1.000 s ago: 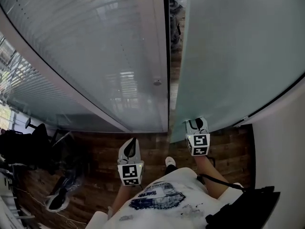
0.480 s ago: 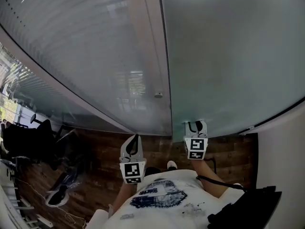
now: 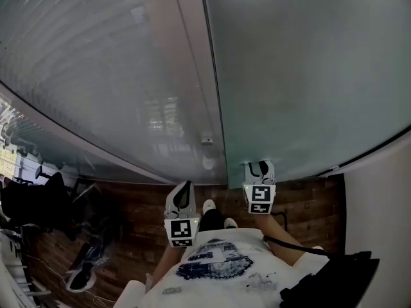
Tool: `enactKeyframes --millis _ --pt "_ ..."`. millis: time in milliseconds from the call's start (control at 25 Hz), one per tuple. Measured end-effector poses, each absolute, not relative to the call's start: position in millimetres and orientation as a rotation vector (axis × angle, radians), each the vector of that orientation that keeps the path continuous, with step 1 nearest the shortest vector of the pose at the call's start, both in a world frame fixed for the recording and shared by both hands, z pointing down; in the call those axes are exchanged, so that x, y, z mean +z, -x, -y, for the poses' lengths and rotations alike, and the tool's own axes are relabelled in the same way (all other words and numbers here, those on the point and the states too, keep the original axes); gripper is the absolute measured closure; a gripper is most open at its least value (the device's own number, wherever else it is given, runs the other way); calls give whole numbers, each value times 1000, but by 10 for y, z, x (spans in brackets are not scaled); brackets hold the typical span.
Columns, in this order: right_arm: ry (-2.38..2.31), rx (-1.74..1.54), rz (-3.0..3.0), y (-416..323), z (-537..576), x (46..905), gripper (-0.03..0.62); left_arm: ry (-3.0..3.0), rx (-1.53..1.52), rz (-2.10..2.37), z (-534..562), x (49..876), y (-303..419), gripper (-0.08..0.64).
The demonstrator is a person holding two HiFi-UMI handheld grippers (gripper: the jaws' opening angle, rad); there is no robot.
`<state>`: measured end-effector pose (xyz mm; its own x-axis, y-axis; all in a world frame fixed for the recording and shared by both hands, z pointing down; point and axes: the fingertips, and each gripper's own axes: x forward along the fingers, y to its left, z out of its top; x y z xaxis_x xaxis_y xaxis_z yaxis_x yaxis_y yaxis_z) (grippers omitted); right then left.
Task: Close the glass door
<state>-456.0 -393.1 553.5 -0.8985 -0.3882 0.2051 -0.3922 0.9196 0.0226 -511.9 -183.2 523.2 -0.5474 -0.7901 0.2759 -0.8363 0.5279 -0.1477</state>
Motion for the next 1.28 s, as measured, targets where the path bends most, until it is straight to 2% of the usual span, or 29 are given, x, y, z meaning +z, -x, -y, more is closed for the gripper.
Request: enactKeyframes --millis 600,1280 --pt "-671 43 2855 4759 4072 5560 472 -1698 388 2430 2228 5275 5432 558" --pt "-730 52 2837 4901 4188 5566 472 -2013 436 2230 2506 5274 5379 558"
